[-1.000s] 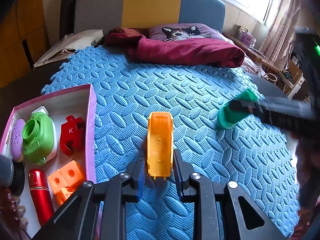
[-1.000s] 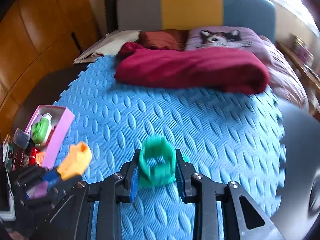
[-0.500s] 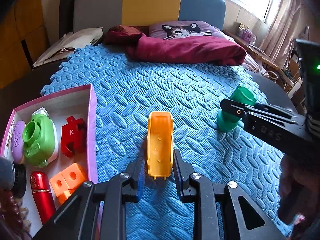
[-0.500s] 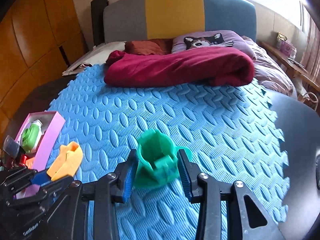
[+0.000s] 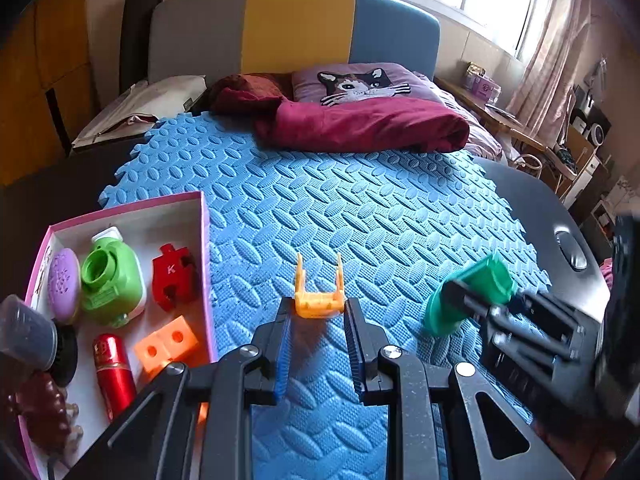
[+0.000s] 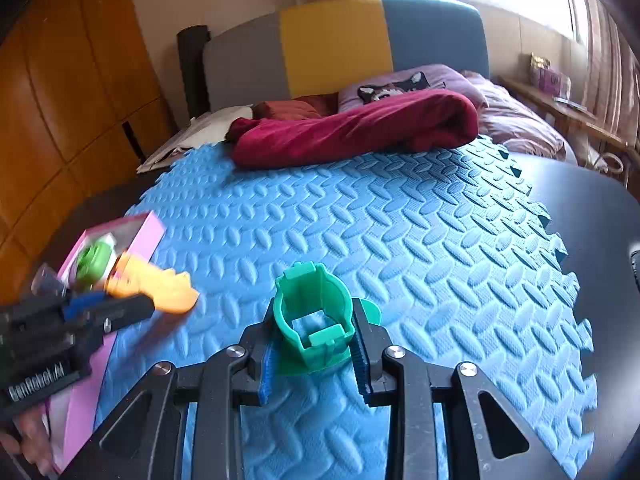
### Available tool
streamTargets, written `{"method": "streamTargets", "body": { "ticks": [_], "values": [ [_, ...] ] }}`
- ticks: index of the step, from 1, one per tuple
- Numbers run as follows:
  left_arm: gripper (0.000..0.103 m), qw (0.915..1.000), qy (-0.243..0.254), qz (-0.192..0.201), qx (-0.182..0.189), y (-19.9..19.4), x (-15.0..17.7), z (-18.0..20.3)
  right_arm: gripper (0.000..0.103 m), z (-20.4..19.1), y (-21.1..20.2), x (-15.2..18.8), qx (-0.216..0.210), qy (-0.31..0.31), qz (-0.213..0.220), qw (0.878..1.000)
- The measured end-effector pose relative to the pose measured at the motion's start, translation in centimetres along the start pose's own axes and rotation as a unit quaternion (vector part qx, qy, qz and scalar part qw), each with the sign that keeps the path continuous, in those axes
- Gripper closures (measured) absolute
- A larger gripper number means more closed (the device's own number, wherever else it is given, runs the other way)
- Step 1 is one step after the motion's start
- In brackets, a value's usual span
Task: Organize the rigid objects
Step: 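Lift the orange toy with the left gripper while the right lifts the green spool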
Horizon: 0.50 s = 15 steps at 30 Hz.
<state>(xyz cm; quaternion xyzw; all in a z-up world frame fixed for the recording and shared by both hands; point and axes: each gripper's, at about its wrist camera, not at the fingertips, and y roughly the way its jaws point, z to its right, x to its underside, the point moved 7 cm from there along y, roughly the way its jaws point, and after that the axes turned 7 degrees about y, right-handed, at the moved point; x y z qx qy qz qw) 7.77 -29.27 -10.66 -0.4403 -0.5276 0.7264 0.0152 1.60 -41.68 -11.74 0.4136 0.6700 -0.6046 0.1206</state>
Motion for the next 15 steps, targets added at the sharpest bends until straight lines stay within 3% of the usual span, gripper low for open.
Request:
{"method": "streamTargets", "body": {
  "ticks": [9, 15],
  "values": [
    [0.078, 0.9997, -0.016, 0.016, 0.008, -2.5, 0.9, -0.8, 0.072, -0.2, -0.9, 1.2, -0.007, 0.014, 0.011, 1.0],
    [0.082, 0.9999, 0.0, 0.013, 0.002, -2.8, 1.7, -0.4, 0.072, -0.2, -1.0, 1.2, -0.006, 0.015, 0.013, 1.0]
  ]
}}
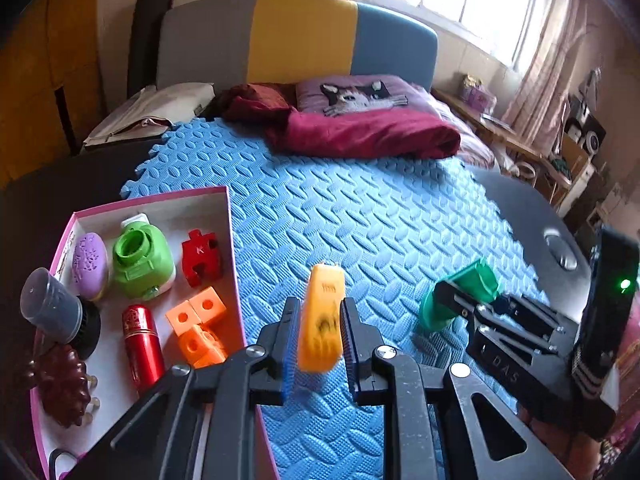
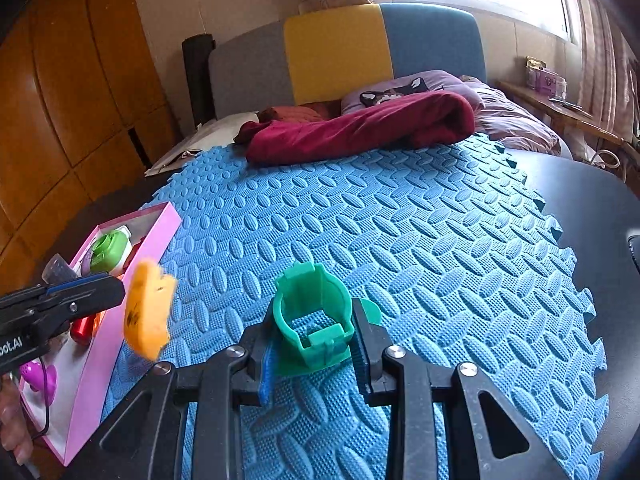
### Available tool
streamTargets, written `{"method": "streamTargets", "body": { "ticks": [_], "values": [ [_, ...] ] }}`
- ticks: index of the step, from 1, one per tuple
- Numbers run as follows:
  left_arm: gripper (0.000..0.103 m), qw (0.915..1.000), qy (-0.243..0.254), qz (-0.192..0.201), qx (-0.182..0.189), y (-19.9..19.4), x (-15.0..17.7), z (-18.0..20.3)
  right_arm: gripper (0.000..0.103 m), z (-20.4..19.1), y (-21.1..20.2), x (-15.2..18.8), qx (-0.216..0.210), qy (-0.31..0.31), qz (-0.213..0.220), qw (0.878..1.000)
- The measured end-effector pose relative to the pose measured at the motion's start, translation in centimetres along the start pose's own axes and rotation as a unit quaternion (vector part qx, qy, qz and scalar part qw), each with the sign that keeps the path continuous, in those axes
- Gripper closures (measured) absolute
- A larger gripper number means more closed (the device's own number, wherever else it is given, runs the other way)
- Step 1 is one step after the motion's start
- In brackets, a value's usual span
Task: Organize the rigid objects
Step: 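Lift the orange toy with the left gripper while the right lifts the green spool, then carry the orange toy into the tray and open the left gripper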
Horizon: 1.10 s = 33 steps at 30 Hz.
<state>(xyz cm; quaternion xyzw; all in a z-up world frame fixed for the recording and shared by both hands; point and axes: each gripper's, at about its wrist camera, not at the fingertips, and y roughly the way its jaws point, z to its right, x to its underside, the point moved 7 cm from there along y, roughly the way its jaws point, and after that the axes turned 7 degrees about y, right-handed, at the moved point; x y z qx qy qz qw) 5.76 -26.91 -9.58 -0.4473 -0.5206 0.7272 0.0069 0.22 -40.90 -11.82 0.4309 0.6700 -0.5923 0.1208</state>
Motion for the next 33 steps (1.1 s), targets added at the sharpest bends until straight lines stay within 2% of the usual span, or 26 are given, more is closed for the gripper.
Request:
{"method": "streamTargets", "body": {
  "ticks": [2, 4, 6, 7, 8, 11, 13, 14, 15, 19, 27, 33],
  "values": [
    [0.082, 0.9997, 0.012, -0.018, -0.008, 0.9, 0.5, 0.4, 0.072, 0.0, 0.0, 0.0, 0.001, -0.001, 0.0, 1.0],
    [0.075, 0.999, 0.026, -0.031, -0.018, 1.7, 0.7, 0.6, 0.072, 0.0, 0.0, 0.0, -0.001, 0.001, 0.0, 1.0],
    [0.033, 0.9984, 0.031, -0.029, -0.037, 2.1, 0.6, 0.6, 0.072, -0.1, 0.0, 0.1, -0.005, 0.004, -0.002, 1.0],
    [0.027, 0.9983, 0.031, -0.024, -0.043, 2.3, 0.4, 0.6, 0.072, 0.1, 0.1, 0.1, -0.006, 0.006, -0.003, 1.0],
    [0.026, 0.9982, 0.032, -0.018, -0.047, 2.4, 0.2, 0.6, 0.072, 0.1, 0.2, 0.1, -0.007, 0.007, -0.006, 1.0],
    [0.027, 0.9969, 0.05, -0.026, -0.055, 3.5, -0.1, 0.9, 0.071, 0.1, 0.4, 0.2, -0.009, 0.008, -0.009, 1.0],
    [0.044, 0.9967, 0.053, -0.038, -0.048, 4.4, 0.0, 1.0, 0.071, 0.1, 0.4, 0.2, -0.011, 0.011, -0.009, 1.0],
    [0.065, 0.9965, 0.054, -0.048, -0.042, 4.9, 0.2, 1.1, 0.071, 0.2, 0.4, 0.2, -0.011, 0.013, -0.009, 1.0],
    [0.076, 0.9961, 0.052, -0.059, -0.039, 5.3, 0.4, 1.1, 0.071, 0.3, 0.4, 0.2, -0.01, 0.015, -0.01, 1.0],
    [0.076, 0.9975, 0.044, -0.047, -0.028, 4.7, 0.4, 1.2, 0.071, 0.6, 0.4, 0.2, -0.014, 0.023, -0.01, 1.0],
    [0.076, 0.999, 0.041, -0.01, -0.01, 0.2, 0.6, 0.8, 0.071, 0.4, 0.5, 0.3, -0.004, 0.014, -0.011, 1.0],
    [0.076, 0.9991, 0.042, -0.006, -0.004, -2.3, 1.3, 0.3, 0.071, 0.4, 0.5, 0.3, 0.0, 0.011, -0.012, 1.0]
  ]
}}
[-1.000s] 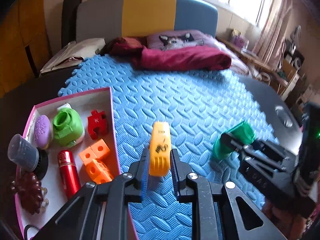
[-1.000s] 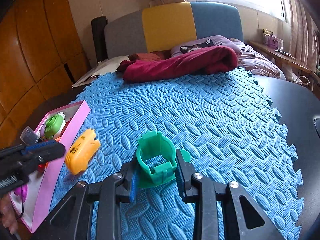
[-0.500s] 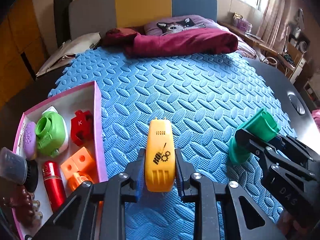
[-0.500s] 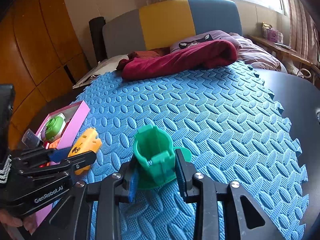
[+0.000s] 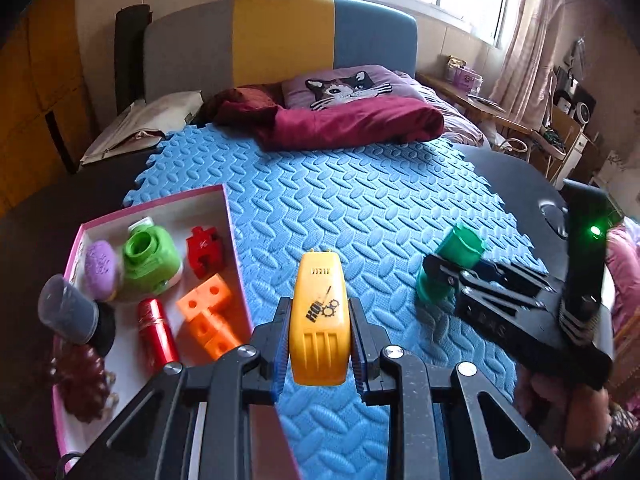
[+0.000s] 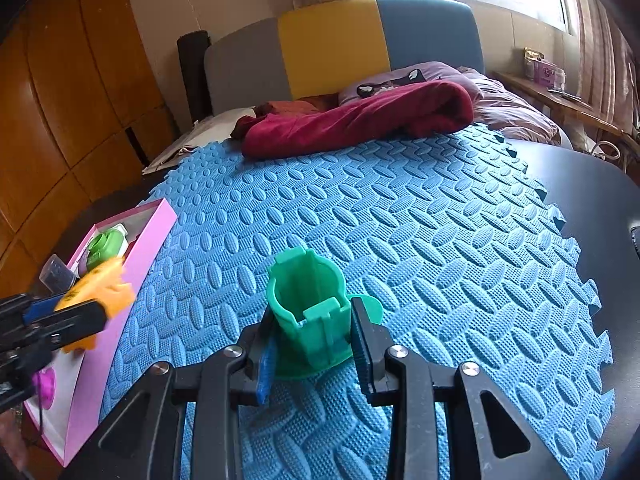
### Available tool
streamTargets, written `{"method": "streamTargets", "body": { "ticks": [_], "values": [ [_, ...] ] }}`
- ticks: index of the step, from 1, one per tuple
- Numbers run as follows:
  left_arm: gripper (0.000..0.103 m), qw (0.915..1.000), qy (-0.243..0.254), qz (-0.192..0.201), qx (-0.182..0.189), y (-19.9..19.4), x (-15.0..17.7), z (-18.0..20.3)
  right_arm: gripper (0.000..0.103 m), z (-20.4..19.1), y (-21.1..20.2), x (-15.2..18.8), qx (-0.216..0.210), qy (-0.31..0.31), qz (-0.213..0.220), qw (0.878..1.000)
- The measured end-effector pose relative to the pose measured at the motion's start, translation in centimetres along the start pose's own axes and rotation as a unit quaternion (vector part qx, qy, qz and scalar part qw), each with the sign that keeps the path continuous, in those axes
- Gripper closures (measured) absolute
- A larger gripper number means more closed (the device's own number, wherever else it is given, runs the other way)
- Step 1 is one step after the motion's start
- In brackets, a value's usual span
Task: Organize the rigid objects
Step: 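Carry the orange toy into the tray and open the left gripper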
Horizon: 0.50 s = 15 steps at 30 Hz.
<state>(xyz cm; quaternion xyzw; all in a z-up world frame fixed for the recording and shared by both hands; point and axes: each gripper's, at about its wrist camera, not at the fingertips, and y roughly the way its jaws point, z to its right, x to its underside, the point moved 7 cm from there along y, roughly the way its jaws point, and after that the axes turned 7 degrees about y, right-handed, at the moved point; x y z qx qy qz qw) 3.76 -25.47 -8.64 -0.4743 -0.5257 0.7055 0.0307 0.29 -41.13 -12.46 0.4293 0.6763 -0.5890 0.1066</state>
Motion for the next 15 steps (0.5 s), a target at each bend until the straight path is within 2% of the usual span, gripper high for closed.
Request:
{"method": "streamTargets", "body": {
  "ticks": [7, 15],
  "values": [
    [0.076, 0.9994, 0.001, 0.027, -0.02, -4.2, 1.5, -1.2, 0.071, -0.1, 0.0, 0.0, 0.002, -0.002, 0.0, 1.0],
    [0.076, 0.997, -0.057, 0.044, -0.026, -9.1, 2.0, -5.7, 0.071, -0.1, 0.1, 0.1, 0.007, -0.006, -0.001, 1.0]
  ]
}}
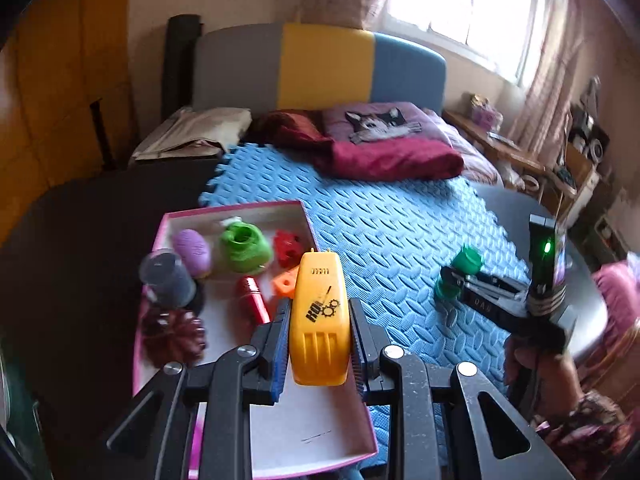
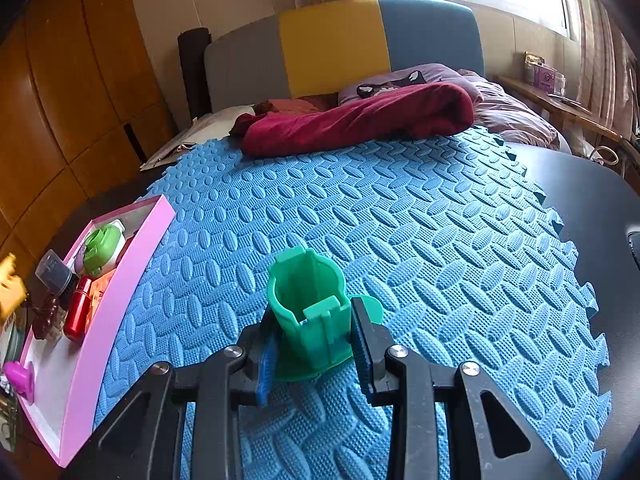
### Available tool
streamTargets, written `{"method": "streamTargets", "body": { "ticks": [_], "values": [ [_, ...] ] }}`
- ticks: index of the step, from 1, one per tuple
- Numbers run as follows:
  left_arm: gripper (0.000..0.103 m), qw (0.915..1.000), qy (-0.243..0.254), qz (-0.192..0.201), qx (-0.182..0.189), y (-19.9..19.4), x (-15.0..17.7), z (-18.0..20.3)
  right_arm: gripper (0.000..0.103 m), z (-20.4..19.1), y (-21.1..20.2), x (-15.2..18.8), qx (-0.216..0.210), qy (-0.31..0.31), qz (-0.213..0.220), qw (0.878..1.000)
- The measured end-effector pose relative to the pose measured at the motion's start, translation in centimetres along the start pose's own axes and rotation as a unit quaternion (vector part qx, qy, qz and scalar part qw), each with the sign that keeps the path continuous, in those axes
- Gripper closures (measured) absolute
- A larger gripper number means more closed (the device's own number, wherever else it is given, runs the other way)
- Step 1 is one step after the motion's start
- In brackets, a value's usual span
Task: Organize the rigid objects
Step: 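Carry the orange toy into the tray and open the left gripper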
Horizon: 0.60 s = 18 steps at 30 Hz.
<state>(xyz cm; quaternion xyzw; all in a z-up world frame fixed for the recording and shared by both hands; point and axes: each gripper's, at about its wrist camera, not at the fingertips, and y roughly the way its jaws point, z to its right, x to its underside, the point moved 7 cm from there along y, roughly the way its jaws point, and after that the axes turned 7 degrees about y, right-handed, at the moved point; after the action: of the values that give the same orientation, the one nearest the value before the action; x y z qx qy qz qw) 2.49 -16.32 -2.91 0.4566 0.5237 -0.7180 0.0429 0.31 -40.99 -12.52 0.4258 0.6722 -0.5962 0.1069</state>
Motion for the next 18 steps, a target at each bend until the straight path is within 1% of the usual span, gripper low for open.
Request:
{"method": "streamTargets", "body": {
  "ticks": [2, 4, 7, 11, 14, 18],
  "values": [
    [0.076, 0.9999, -0.01, 0.006, -0.002, -1.1, -0.5, -0.9, 0.071, 0.0, 0.0, 0.0, 0.002, -0.002, 0.0, 1.0],
    [0.076, 0.9998, -0.005, 0.017, -0.009, -2.1, -0.9, -1.5, 0.07, -0.1, 0.0, 0.0, 0.004, -0.003, 0.0, 1.0],
    [0.076, 0.9997, 0.002, 0.017, -0.017, -2.5, -0.2, -2.0, 0.07, 0.0, 0.0, 0.0, 0.005, -0.005, -0.001, 1.0],
    [0.076, 0.9994, 0.001, -0.01, -0.033, -0.8, 2.7, -2.8, 0.071, -0.1, 0.0, 0.0, 0.006, -0.006, -0.001, 1.0],
    [0.076, 0.9986, -0.015, -0.036, -0.037, 1.2, 5.1, -3.5, 0.07, -0.1, 0.0, 0.0, 0.006, -0.006, -0.001, 1.0],
    [0.076, 0.9975, -0.023, -0.046, -0.049, 3.0, 6.6, -4.3, 0.07, -0.1, 0.1, 0.0, 0.01, -0.009, -0.001, 1.0]
  ]
}}
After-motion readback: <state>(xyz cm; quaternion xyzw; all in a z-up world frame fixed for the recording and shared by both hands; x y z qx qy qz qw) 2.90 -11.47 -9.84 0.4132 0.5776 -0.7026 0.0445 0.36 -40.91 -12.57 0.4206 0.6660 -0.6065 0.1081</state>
